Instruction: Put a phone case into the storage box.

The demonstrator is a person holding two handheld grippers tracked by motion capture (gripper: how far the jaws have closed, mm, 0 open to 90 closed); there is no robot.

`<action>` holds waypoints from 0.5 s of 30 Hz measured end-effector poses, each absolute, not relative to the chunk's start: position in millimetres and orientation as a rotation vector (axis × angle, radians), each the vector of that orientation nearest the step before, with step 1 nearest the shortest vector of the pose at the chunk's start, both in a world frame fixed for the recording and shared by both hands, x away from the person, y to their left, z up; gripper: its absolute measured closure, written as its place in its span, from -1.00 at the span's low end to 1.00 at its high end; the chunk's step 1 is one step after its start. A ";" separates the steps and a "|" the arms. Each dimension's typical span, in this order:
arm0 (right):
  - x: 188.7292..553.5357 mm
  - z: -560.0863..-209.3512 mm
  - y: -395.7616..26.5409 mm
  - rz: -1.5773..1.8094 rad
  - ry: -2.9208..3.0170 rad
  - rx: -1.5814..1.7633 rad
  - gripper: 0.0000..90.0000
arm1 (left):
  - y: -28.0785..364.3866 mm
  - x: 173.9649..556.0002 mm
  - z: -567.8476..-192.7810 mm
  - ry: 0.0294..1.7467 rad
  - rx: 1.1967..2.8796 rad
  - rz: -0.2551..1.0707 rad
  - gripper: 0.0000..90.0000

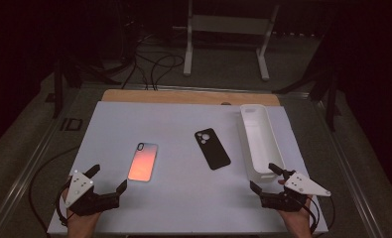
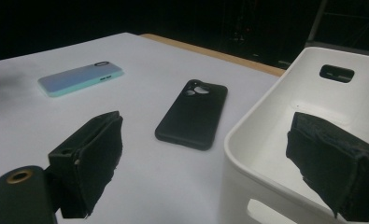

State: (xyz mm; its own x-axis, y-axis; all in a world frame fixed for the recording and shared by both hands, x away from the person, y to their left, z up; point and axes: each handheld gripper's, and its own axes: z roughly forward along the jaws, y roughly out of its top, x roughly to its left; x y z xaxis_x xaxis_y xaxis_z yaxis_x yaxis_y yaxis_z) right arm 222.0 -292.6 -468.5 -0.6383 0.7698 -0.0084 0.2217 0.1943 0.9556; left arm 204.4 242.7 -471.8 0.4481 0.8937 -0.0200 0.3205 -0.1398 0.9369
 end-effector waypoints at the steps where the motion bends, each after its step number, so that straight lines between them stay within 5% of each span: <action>1: 222.1 -468.7 -292.8 1.456 1.975 0.925 -0.77 | 242.4 204.6 -472.2 1.061 1.692 0.709 -1.00; 15: 223.6 -468.4 -291.6 1.469 1.951 0.929 -0.76 | 243.6 206.9 -472.5 1.114 1.689 0.690 -1.00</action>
